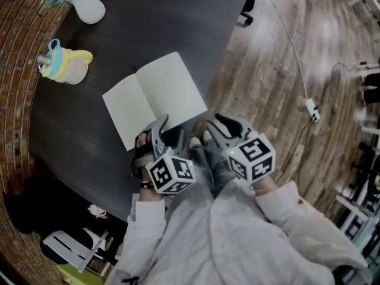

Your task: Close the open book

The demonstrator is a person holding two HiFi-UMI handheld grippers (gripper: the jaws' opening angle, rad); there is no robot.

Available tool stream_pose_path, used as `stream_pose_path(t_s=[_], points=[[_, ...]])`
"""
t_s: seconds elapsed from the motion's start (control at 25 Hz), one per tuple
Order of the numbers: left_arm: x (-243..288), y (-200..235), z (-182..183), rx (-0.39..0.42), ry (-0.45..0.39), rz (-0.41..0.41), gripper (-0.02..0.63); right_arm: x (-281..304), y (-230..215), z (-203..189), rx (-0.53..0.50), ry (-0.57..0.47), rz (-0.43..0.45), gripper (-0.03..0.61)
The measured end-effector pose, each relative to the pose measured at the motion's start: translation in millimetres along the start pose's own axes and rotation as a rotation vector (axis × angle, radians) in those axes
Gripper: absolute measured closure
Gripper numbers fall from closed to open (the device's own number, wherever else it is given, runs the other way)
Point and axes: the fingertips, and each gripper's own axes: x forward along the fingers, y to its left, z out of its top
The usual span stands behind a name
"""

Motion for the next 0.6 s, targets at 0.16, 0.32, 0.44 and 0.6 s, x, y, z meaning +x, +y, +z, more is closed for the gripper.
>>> stream_pose_path(t_s=[0.16,0.32,0.44,0.6], points=[[6.1,-0.4,1.1,0.033,0.001,0.01,0.405,2.1,-1.2,-1.6,0.016,-0.009,0.017,0.489],[10.6,-1.3,-1.3,0.056,0.018,0.01,0.405,3.8,-4.1,-8.7,0.029,0.003,0.009,0.489],[10.9,-0.3,0.2,0.067,0.025,0.017,0.405,3.9,-4.4,-12.7,0.03,0.016,0.011,0.489],[11.1,0.9,0.6,0.106,0.028,0.035,0.407,5.4,-4.4,-15.0,0.027,0.021,0.012,0.489]])
